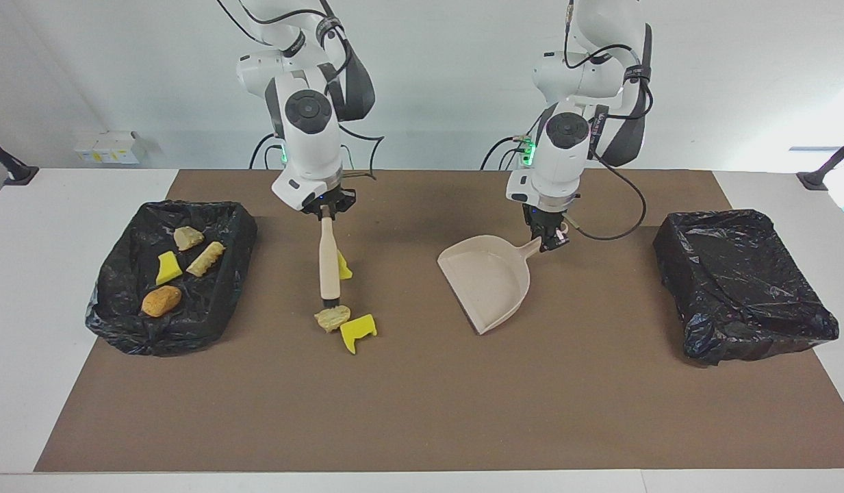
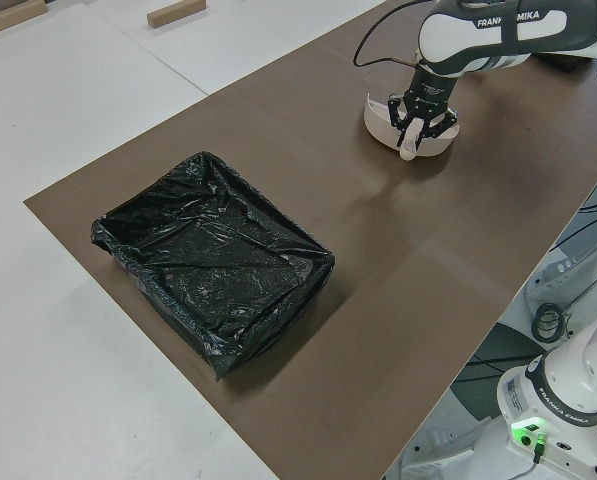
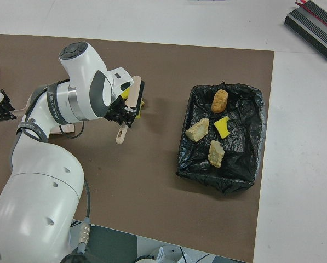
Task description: Sweep and dump trash in bin
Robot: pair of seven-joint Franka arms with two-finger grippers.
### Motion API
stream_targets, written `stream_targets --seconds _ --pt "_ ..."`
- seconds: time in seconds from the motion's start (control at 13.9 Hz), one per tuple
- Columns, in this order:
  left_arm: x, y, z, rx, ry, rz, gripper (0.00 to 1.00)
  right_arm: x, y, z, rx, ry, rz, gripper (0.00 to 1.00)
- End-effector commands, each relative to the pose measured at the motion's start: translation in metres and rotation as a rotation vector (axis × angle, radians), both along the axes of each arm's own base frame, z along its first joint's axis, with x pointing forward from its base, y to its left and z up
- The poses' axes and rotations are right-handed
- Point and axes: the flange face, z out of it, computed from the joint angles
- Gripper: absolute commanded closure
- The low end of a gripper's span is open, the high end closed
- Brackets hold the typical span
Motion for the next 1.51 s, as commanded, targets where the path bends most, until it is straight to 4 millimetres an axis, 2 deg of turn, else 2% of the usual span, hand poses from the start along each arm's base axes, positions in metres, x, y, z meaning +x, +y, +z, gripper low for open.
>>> stream_targets --seconds 0.0,0.14,0.22,0.36,0.58,0.72,0.87,1.08,1.23,1.44 --pt "-0.005 -0.003 0.001 -0.010 -0.027 0.021 1.00 0.015 -0.014 -0.015 0.026 -0.021 0.014 1.00" --pt "-0.005 -0.003 0.001 -0.011 -0.028 0.021 1.00 0.029 -0.027 -0.039 0.037 -0.039 -0.011 1.00" --pt "-0.005 -0.003 0.001 -0.011 -0.028 0.021 1.00 0.032 -0.027 -0.044 0.039 -0.042 -0.011 1.00" --pt "-0.005 -0.003 0.001 -0.011 -0.028 0.023 1.00 0.036 -0.016 -0.057 0.047 -0.058 -0.005 1.00" --pt "-0.005 -0.003 0.001 -0.010 -0.027 0.023 1.00 0.033 0.017 -0.070 0.063 -0.039 0.039 1.00" --pt "-0.005 -0.003 0.001 -0.010 -0.027 0.023 1.00 0.025 0.040 -0.069 0.068 -0.024 0.092 1.00" --pt "-0.005 -0.003 0.001 -0.011 -0.028 0.023 1.00 0.024 0.080 -0.052 0.125 -0.010 0.117 1.00" --pt "-0.005 -0.003 0.001 -0.012 -0.030 0.024 1.00 0.032 0.101 -0.031 0.220 0.012 0.113 1.00" --pt "-0.005 -0.003 -0.010 -0.006 -0.010 0.026 1.00 0.037 0.090 -0.016 0.206 0.023 0.112 1.00" --pt "0.001 -0.008 -0.010 -0.037 -0.061 0.068 1.00 0.043 0.062 -0.023 0.111 0.004 0.128 1.00"
